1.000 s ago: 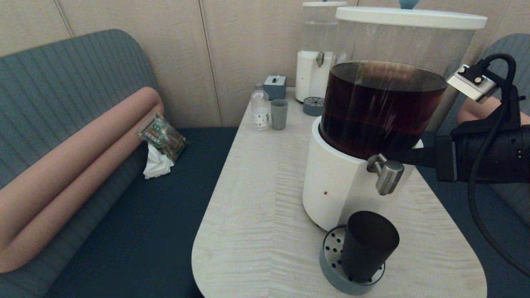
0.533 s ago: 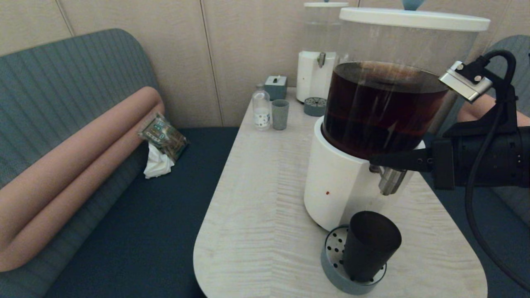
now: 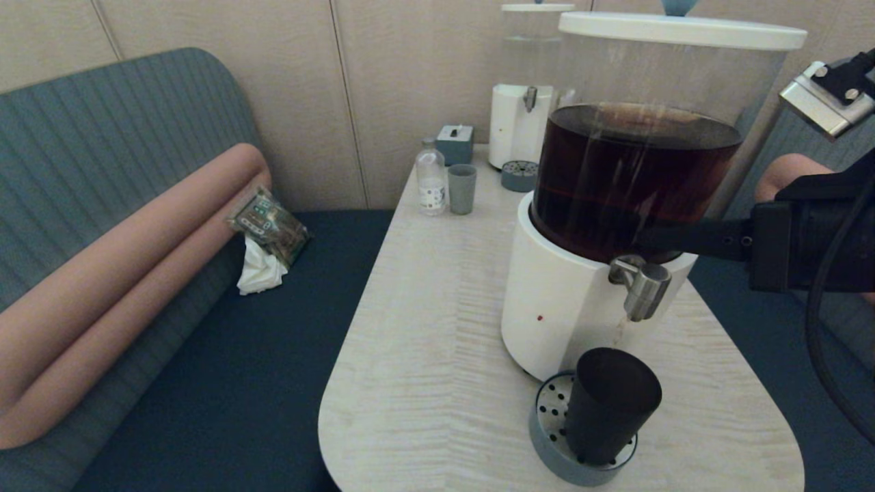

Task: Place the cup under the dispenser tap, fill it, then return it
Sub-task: Turn on the faucet, then turn off the faucet

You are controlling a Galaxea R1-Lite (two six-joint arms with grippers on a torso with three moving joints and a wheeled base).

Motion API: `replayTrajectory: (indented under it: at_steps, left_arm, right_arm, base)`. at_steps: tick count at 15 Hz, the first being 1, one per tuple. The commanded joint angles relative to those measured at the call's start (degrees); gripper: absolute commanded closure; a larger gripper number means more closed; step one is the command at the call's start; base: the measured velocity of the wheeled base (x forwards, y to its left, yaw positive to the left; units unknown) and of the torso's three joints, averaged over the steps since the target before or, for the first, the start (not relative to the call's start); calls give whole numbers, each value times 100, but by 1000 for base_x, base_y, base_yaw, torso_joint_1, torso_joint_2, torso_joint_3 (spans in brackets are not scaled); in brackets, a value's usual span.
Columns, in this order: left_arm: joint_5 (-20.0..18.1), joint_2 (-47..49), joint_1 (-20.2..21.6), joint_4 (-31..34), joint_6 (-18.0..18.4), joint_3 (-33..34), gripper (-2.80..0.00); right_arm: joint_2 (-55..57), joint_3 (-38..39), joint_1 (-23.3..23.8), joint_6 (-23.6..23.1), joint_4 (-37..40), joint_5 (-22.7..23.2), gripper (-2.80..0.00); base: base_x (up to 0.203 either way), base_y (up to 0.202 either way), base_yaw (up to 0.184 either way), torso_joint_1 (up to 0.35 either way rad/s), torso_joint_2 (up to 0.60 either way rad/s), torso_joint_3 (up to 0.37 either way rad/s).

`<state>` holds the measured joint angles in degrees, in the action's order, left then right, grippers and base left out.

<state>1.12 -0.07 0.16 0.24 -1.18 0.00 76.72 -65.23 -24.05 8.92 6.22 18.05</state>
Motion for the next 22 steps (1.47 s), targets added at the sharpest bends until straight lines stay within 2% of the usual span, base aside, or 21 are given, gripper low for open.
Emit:
replayTrajectory:
  at_steps: [1, 5, 10, 12, 15, 20, 22]
  left_arm:
    - [2, 7, 2, 2, -5, 9, 0]
    - [2, 7, 2, 2, -5, 9, 0]
    - [2, 7, 2, 2, -5, 9, 0]
    - [8, 7, 2, 2, -5, 9, 0]
    - [2, 7, 2, 2, -5, 9, 0]
    - [2, 7, 2, 2, -5, 9, 0]
    - [2, 7, 2, 2, -5, 9, 0]
  right_arm:
    - [-264, -6, -3, 13, 22, 3, 0]
    - [-761, 96, 42, 22, 77, -259, 0]
    - [-1583, 653, 172, 4, 51, -1388, 0]
    - [-1945, 928, 359, -81, 71, -1653, 0]
    - [-2434, 1353, 1290, -455, 63, -1643, 0]
    - [-3158, 1856, 2123, -767, 58, -1526, 0]
    - [-3337, 2036, 2283, -849, 30, -1469, 0]
  base:
    - [0, 0, 0, 0, 0, 0]
    - [0, 0, 0, 0, 0, 0]
    - [0, 0, 0, 0, 0, 0]
    - [0, 0, 0, 0, 0, 0]
    - [0, 0, 0, 0, 0, 0]
    - [0, 0, 0, 0, 0, 0]
    - [0, 0, 0, 0, 0, 0]
